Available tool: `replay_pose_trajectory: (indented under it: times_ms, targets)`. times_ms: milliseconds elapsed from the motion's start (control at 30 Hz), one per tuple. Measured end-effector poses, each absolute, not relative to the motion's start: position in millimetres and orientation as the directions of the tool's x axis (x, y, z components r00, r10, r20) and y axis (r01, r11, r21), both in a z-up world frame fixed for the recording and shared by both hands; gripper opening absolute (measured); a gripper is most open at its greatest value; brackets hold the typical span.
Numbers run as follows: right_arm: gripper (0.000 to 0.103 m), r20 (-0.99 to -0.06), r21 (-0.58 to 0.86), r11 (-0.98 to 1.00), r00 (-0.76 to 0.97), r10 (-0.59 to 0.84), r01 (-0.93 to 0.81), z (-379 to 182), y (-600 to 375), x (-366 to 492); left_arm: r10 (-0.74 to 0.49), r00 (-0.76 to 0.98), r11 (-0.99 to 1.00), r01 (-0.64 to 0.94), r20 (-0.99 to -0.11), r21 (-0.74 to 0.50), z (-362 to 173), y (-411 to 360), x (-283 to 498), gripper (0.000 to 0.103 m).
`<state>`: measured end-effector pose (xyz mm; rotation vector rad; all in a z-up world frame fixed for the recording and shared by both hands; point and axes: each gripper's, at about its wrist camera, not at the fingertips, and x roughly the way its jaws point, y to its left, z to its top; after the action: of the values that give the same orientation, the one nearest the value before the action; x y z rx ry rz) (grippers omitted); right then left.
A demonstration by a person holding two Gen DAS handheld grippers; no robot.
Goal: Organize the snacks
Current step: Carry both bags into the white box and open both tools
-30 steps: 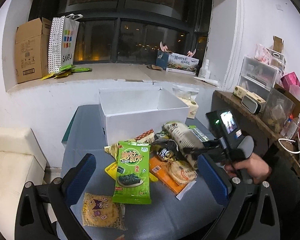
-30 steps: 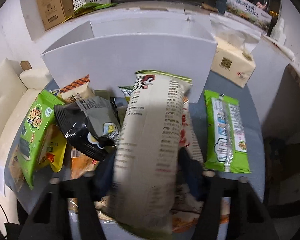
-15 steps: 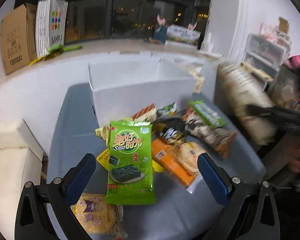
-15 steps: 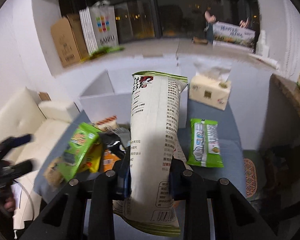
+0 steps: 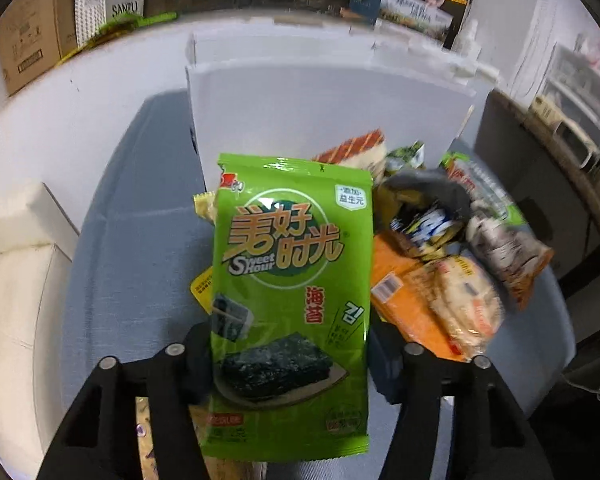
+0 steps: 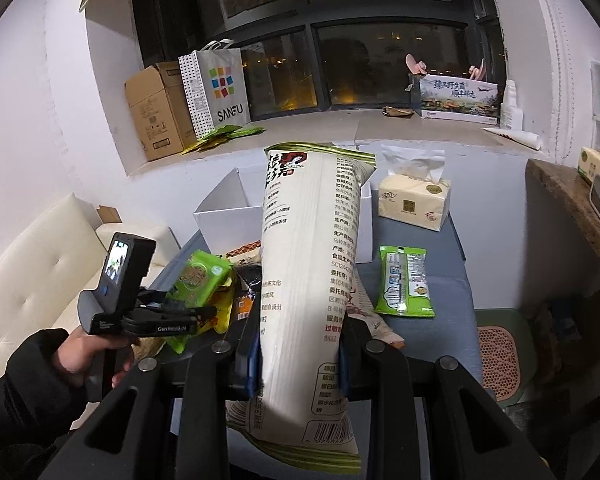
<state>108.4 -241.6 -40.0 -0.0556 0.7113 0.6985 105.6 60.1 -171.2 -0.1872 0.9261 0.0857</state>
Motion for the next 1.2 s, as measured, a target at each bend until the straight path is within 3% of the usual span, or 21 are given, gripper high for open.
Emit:
replay_pose_trajectory:
  times_ms: [333, 533, 733, 1033, 1133, 1200]
  targets:
    - [0.031, -0.625, 0.176, 0.764, 0.529, 0.574, -0.621, -47, -236, 107, -0.139, 0.814, 0.921, -0.103, -0.564, -0.375, -82, 89, 51, 0.063]
    - [0.031, -0.611, 0.153, 0.751, 0.536, 0.582, -0.642, -36, -215, 131, -0.149, 0.865, 0.921, -0.055, -0.48, -0.386, -32, 103, 91, 0.063]
    - [0.031, -0.618, 0.15, 0.743, 0.525, 0.585, -0.652, -18, -172, 204, -0.143, 0.849, 0.917, -0.08, -0.508, -0.391, -13, 113, 191, 0.063]
    - [0.032, -0.741, 0.103, 0.778, 0.474, 0.475, -0.619, -35, -91, 341, -0.092, 0.712, 0.91, -0.224, -0.697, -0.349, -65, 142, 302, 0.063]
    - [0.032, -0.771, 0.111, 0.772, 0.436, 0.465, -0.626, -46, -77, 363, -0.083, 0.678, 0.91, -0.247, -0.73, -0.333, -83, 144, 314, 0.072]
    - [0.034, -0.782, 0.085, 0.766, 0.434, 0.447, -0.637, -53, -70, 371, -0.043, 0.654, 0.919, -0.271, -0.755, -0.287, -87, 143, 316, 0.091]
